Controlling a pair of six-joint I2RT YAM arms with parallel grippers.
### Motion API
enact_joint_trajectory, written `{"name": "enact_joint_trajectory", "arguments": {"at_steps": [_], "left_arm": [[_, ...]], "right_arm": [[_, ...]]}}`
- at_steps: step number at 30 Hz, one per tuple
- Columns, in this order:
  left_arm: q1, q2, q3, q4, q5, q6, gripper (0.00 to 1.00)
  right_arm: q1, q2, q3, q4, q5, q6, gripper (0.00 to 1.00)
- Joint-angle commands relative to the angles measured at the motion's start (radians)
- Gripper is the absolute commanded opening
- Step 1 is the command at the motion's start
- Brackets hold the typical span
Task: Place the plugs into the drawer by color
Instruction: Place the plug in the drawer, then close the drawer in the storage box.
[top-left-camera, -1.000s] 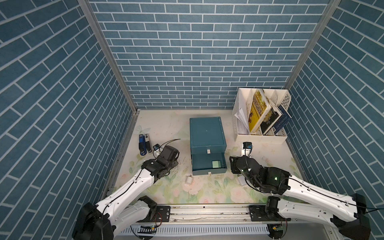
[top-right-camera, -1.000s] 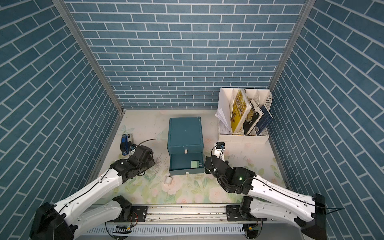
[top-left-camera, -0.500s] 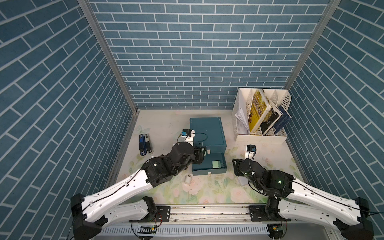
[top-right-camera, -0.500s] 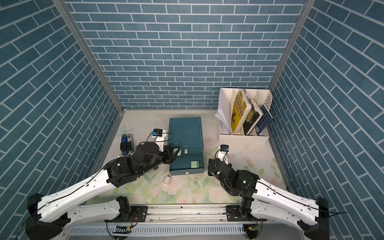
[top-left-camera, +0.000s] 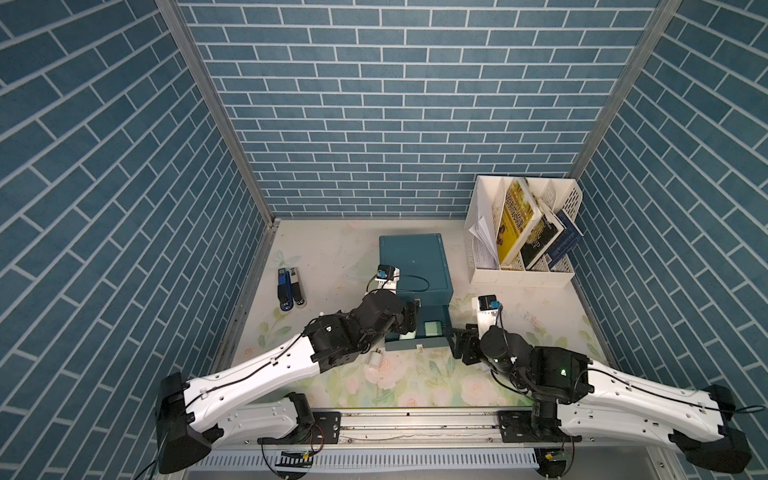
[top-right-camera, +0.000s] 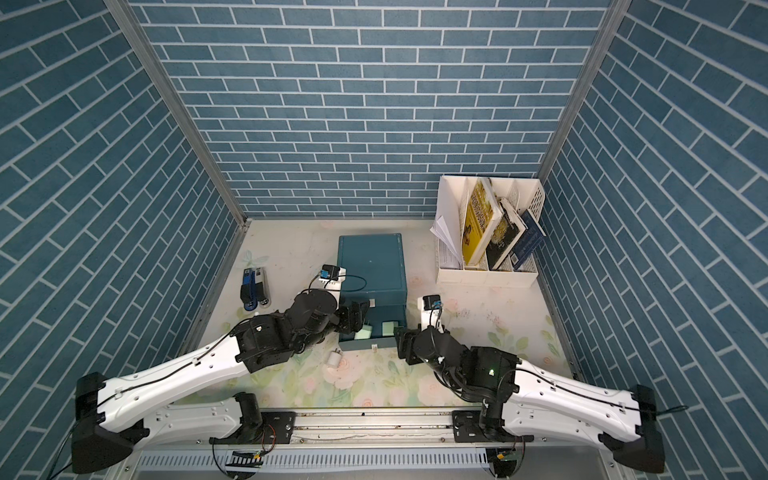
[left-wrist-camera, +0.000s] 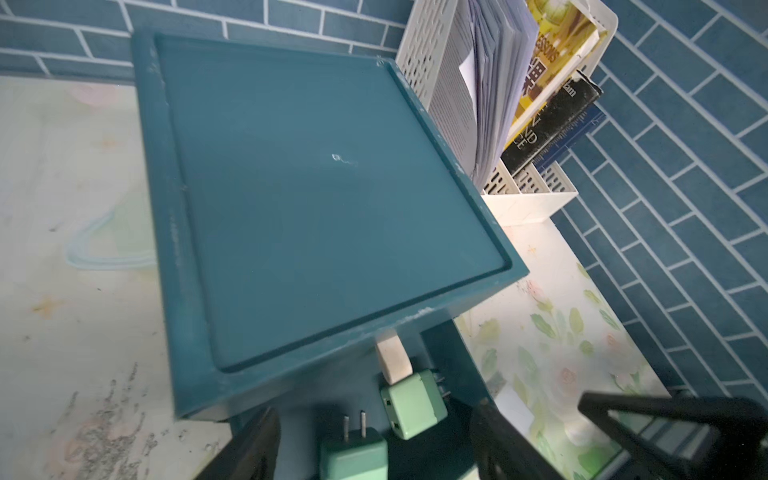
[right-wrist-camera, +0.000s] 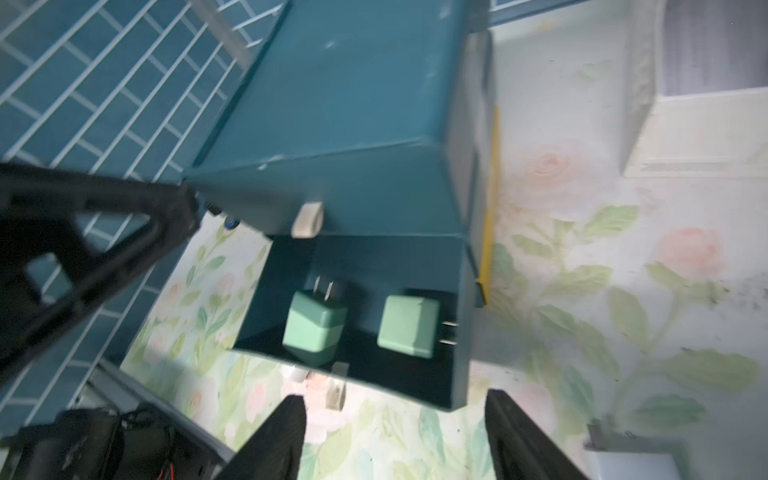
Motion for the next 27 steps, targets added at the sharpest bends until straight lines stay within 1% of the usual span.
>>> {"name": "enact_joint_trajectory", "arguments": {"at_steps": [1,3,5,6,8,9,10,12,13,14,16,20,23,27], "left_arm": [[-0.001,-0.005,0.094,-0.023,-0.15,0.055,0.82],[0.005,0.006,0.136,-0.038,-0.214,0.083,0.82],[0.022,0.023,0.17,-0.056,-0.251,0.108,0.82],[0.043,0.034,0.182,-0.065,-0.255,0.114,0.82],[0.094,0.051,0.179,-0.071,-0.236,0.112,0.82],[0.136,0.058,0.165,-0.066,-0.199,0.103,0.82],[0.185,0.065,0.15,-0.055,-0.132,0.09,0.82],[0.291,0.08,0.105,-0.018,0.038,0.069,0.8],[0.331,0.088,0.085,0.005,0.112,0.059,0.79],[0.352,0.095,0.07,0.027,0.163,0.057,0.79],[0.369,0.111,0.049,0.065,0.207,0.063,0.79],[0.372,0.147,0.05,0.084,0.219,0.081,0.75],[0.379,0.163,0.045,0.09,0.219,0.088,0.66],[0.386,0.167,0.025,0.101,0.226,0.099,0.58]], "right_arm": [[0.099,0.057,-0.016,0.075,0.006,-0.039,0.75],[0.152,0.083,-0.028,0.101,0.017,-0.012,0.77],[0.187,0.098,-0.047,0.125,0.023,0.02,0.79],[0.199,0.102,-0.058,0.133,0.027,0.039,0.81],[0.208,0.111,-0.079,0.14,0.032,0.082,0.82],[0.208,0.118,-0.091,0.143,0.037,0.108,0.82],[0.208,0.127,-0.102,0.143,0.047,0.136,0.82],[0.205,0.147,-0.115,0.139,0.082,0.19,0.81],[0.202,0.16,-0.119,0.139,0.104,0.217,0.81],[0.2,0.169,-0.124,0.151,0.116,0.229,0.81],[0.175,0.193,-0.136,0.195,0.118,0.246,0.77],[0.118,0.265,-0.142,0.288,0.089,0.241,0.69],[0.097,0.322,-0.113,0.307,0.105,0.224,0.55],[0.058,0.361,-0.092,0.341,0.111,0.19,0.47]]}}
